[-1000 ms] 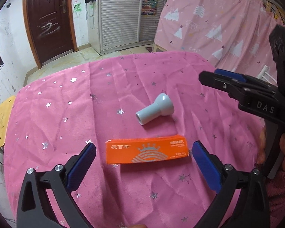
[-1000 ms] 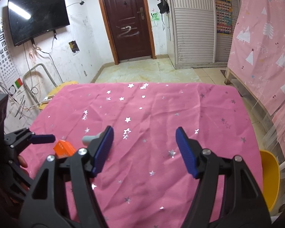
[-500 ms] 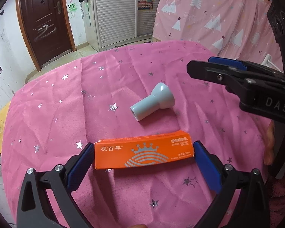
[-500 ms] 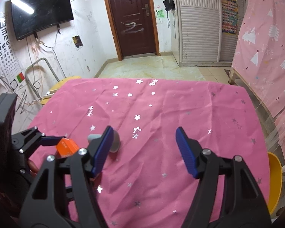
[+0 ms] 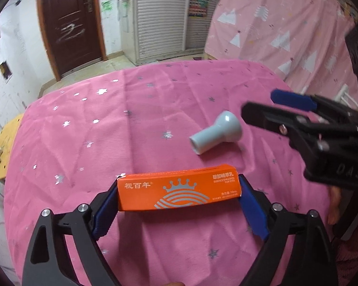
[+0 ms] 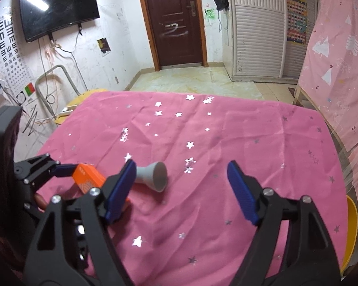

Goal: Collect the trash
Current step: 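Grasp the flat orange box with the left tool while the right tool grasps the grey funnel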

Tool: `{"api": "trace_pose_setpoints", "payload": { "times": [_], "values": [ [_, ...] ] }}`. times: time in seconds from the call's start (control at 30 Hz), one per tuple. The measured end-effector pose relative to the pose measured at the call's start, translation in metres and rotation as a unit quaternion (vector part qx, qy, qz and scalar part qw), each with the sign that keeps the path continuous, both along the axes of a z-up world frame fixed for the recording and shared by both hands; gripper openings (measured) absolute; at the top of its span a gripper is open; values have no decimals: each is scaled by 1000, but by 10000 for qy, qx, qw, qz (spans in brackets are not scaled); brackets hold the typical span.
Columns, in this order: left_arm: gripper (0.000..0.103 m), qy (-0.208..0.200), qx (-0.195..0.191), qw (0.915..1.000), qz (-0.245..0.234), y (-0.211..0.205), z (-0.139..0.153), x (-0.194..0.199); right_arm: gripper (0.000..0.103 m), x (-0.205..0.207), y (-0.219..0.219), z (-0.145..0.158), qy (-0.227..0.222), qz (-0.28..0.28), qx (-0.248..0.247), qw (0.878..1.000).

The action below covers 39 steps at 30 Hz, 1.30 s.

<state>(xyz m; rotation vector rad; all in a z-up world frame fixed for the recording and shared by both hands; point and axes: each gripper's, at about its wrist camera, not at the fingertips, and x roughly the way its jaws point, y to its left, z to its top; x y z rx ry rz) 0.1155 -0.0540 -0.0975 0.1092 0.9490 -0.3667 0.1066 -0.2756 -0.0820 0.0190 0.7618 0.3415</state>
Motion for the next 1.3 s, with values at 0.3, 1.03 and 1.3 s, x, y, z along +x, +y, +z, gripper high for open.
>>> {"api": "trace_pose_setpoints", "payload": {
  "times": [0.3,1.03,1.3],
  "values": [
    [83,-162,-97,9983,548,45,11,0,75,5,22,-7,120,223,-98,9996],
    [83,-411,-207,9945,943,79,30,2,51,14,58,-26,519,341,-685,9957],
    [83,-432,-157,9947,917,75,32,0,51,13,52,-24,455,331,-559,9968]
  ]
}}
